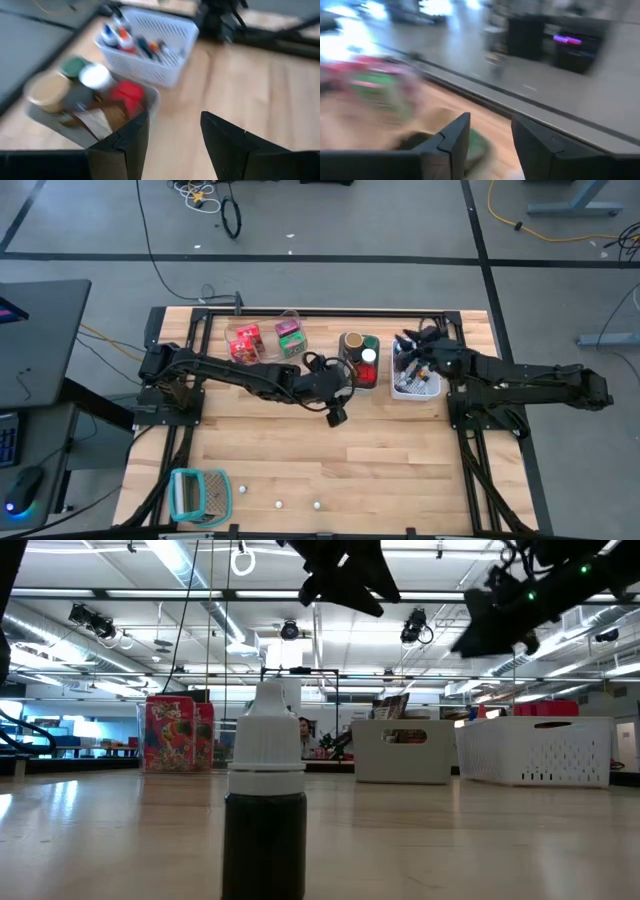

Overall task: Pick & Place Kitchen Items
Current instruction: Put the small green food coloring bottle into the white bin

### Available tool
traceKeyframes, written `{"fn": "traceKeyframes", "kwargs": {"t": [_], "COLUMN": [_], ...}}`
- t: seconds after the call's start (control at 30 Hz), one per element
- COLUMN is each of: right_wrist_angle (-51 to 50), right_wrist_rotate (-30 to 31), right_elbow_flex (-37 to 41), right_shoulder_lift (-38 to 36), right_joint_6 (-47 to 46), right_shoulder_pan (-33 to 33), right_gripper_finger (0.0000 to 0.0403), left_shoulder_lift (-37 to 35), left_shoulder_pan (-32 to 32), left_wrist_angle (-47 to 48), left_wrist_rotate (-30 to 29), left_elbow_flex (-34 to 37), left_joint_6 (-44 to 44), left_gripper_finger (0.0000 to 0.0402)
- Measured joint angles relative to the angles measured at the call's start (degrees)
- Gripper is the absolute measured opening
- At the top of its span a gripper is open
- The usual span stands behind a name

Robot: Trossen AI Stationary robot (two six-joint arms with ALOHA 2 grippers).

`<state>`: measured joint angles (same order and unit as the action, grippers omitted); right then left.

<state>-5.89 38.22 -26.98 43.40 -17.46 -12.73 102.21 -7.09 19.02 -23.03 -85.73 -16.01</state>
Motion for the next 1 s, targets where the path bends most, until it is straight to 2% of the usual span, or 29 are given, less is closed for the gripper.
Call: {"fn": "traceKeyframes", "kwargs": {"t": [0.2, 0.3, 0.4, 0.57, 0.73, 0.9, 1.0], "right_wrist_angle": [12.1, 15.0, 16.6, 18.9, 22.3, 28.0, 31.1], "right_wrist_rotate": [-19.2, -24.4, -25.2, -23.9, -23.7, -24.0, -27.6], "right_elbow_flex": [0.0, 0.0, 0.0, 0.0, 0.0, 0.0, 0.0], "right_shoulder_lift": [0.6, 1.9, 3.9, 7.1, 9.8, 12.6, 14.3], "right_joint_6": [7.3, 9.3, 10.6, 11.7, 16.0, 16.4, 16.1], "right_shoulder_pan": [0.3, 0.4, 0.4, 0.4, 0.3, 0.3, 0.3], "right_gripper_finger": [0.0155, 0.0152, 0.0149, 0.0149, 0.0147, 0.0146, 0.0146], "left_shoulder_lift": [0.0, 0.0, 0.1, 0.1, 0.1, 0.2, 0.2], "left_shoulder_pan": [-0.8, -2.4, -4.5, -8.4, -12.7, -16.4, -18.0], "left_wrist_angle": [8.5, 10.5, 9.5, 6.1, 0.0, -6.8, -6.5], "left_wrist_rotate": [13.4, 18.9, 22.6, 24.2, 24.4, 24.2, 23.4], "left_elbow_flex": [0.2, 1.7, 3.8, 7.1, 10.5, 14.0, 14.0], "left_joint_6": [-2.7, -1.3, -0.1, 0.7, 4.1, 5.9, 3.4], "left_gripper_finger": [0.0187, 0.0187, 0.0187, 0.0187, 0.0186, 0.0186, 0.0187]}}
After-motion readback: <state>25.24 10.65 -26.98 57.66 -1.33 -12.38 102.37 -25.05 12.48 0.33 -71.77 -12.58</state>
